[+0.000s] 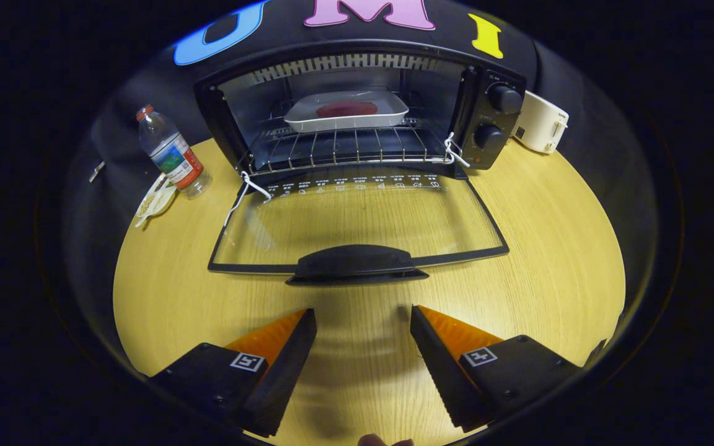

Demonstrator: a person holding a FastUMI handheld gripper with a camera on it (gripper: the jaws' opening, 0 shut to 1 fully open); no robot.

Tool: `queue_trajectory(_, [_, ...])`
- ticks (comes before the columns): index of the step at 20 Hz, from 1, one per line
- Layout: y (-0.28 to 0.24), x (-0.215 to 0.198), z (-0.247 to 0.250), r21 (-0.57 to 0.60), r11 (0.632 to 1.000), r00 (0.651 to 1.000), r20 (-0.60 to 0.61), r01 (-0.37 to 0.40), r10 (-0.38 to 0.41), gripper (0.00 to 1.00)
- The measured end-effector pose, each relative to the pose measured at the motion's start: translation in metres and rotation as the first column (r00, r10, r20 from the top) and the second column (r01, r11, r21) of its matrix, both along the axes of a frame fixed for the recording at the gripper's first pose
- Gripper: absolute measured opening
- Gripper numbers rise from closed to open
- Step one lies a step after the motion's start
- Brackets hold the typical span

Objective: Open the toaster oven, put the food inside, and close the toaster oven door.

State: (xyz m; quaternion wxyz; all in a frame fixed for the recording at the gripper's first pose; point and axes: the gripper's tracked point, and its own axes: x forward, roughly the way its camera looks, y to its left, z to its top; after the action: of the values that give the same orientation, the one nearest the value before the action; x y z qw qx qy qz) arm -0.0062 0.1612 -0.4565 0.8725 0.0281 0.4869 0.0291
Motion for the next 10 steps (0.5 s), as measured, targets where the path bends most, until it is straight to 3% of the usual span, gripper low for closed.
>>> queue_trajectory(4, [0.004, 0.019, -0.005, -0.011, 1.000, 1.000, 0.011, 0.001, -0.001, 1.00])
queue_trajectory(10, [0.003, 0.015, 0.011, -0.005, 1.000, 1.000, 0.020, 0.004, -0.004, 0.99])
